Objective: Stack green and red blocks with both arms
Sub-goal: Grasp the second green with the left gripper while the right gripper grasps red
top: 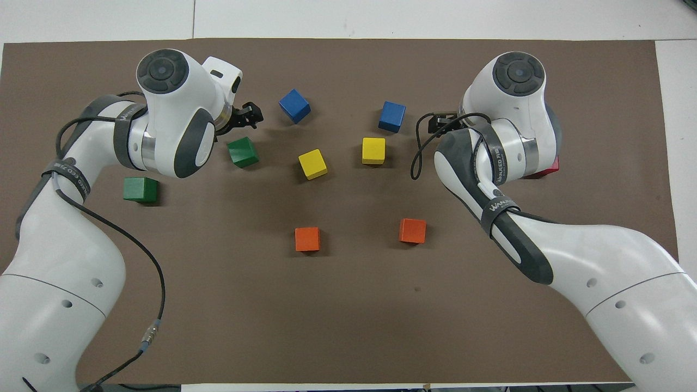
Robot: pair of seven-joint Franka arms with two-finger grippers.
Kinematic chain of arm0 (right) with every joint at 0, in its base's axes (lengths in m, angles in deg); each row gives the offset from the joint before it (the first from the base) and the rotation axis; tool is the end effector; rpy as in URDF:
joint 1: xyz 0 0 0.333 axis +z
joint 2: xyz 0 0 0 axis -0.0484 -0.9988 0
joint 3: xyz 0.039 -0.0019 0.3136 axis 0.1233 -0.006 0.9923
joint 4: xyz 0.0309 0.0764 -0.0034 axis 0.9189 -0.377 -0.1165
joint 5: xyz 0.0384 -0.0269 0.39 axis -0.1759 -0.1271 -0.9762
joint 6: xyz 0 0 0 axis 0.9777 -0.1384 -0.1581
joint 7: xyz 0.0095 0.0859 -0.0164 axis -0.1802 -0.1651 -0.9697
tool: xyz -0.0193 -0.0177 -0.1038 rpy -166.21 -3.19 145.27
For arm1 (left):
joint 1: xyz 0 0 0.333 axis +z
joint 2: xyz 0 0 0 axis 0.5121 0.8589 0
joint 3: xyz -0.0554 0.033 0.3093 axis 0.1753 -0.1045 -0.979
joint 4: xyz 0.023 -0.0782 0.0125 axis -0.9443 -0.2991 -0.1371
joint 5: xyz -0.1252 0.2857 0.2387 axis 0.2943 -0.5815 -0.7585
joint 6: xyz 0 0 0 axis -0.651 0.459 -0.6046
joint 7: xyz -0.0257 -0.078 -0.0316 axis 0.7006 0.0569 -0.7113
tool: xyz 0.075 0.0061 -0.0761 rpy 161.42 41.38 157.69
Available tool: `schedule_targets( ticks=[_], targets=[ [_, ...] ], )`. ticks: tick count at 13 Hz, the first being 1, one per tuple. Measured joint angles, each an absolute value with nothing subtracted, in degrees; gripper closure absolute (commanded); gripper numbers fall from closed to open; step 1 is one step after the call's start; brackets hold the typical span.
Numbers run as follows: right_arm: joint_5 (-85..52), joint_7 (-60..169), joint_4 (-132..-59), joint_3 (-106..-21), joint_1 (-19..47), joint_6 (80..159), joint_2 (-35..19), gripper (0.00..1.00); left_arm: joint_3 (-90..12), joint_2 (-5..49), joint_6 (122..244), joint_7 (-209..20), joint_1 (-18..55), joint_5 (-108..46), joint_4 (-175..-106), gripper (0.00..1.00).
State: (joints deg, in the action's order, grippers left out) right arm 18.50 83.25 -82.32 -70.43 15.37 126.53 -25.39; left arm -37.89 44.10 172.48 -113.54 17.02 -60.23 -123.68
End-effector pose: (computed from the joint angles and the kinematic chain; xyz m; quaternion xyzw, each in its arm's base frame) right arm 0.6800 0.1510 0.3099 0.9984 -0.0466 0.0189 0.0251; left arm 0.6634 -0.2075 0.3037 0.9917 0.1252 0.0302 0.0036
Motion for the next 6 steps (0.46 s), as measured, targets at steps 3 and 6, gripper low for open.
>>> schedule_targets(
  ticks=[3,6],
  targets=[
    [18.50,83.25,-84.34,-70.36,15.46,128.07,-24.90,0.15,-37.84,43.45,172.68,-113.75,17.01,-60.23,-124.48,0.00],
    [18.50,83.25,-86.57,-70.36,15.45,129.68,-24.26,0.92,-37.63,43.29,172.70,-115.41,16.61,-60.23,-124.90,0.44]
  ],
)
